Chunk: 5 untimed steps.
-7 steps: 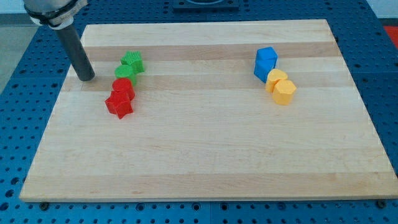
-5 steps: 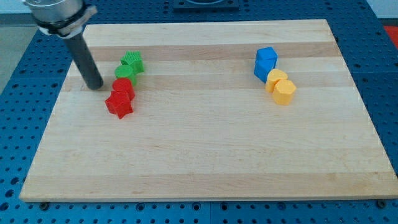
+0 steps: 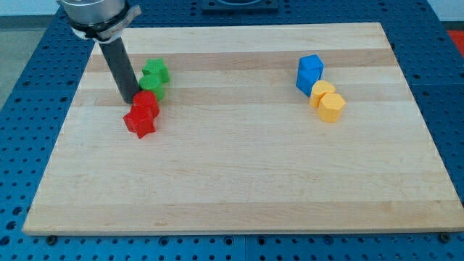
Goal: Move the green circle to the bottom right of the green star
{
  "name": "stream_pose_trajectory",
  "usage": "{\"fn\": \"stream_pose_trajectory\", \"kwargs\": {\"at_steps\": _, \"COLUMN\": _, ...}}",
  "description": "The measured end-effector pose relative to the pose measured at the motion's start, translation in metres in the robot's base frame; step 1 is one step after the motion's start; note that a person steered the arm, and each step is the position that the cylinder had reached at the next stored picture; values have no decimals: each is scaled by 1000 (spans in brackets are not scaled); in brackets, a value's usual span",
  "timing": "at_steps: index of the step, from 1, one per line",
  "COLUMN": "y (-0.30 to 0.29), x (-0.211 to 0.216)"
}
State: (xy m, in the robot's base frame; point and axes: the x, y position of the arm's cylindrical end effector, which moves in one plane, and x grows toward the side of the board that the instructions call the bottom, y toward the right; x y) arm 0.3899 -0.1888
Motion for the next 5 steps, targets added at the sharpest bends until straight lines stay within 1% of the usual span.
{"fn": "stream_pose_trajectory", "kwargs": {"at_steps": 3, "y": 13, "x": -17}}
{"fn": "stream_pose_trajectory", "kwargs": {"at_steps": 5, "y": 22, "x": -12}}
